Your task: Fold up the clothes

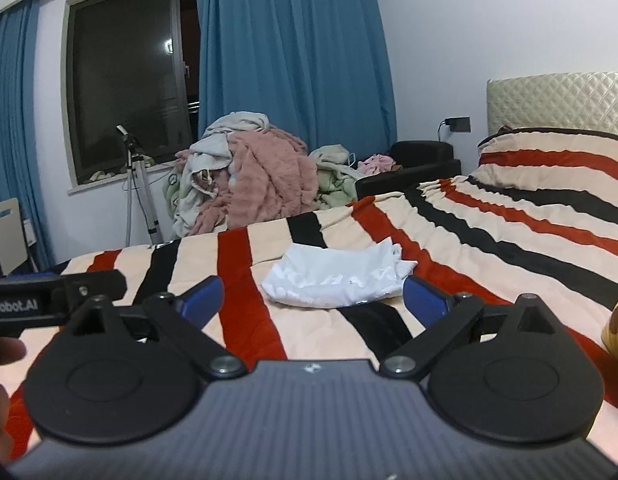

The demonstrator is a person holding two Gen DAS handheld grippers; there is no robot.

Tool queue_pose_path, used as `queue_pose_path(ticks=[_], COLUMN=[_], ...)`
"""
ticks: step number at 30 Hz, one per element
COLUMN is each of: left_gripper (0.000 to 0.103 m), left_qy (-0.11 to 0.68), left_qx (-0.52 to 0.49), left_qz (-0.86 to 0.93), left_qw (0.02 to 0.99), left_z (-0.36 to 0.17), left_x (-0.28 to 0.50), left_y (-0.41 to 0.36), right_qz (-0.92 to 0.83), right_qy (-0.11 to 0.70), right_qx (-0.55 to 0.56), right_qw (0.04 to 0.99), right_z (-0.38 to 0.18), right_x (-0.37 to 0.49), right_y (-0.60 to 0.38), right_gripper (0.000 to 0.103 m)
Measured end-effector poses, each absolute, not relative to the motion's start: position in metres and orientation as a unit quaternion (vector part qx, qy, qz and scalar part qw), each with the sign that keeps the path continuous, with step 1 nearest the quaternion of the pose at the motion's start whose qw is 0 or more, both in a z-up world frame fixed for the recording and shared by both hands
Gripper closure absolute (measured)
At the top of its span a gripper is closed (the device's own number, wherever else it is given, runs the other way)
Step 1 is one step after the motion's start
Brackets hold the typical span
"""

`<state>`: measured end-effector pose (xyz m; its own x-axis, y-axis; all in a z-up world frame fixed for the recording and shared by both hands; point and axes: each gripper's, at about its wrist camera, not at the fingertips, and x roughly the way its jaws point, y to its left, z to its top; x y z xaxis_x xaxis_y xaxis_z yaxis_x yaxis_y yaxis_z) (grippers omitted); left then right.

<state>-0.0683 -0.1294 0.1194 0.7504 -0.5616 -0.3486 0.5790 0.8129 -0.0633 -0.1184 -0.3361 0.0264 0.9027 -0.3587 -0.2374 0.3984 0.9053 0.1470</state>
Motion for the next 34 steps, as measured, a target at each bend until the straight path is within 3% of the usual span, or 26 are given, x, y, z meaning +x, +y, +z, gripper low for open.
queue_pose_path(ticks=[34], left_gripper=[0.000], left_qy=[0.179], left_qx=[0.029], left_qz=[-0.294], left_qw=[0.938], left_z=[0.1120], left_x=[-0.0758], left_y=[-0.1354], right_qz=[-0.197], right_qy=[0.124], right_qx=[0.086], right_qw=[0.969], right_z=[0.0259], right_x=[-0.1154], right_y=[-0.3306], right_gripper=[0.005])
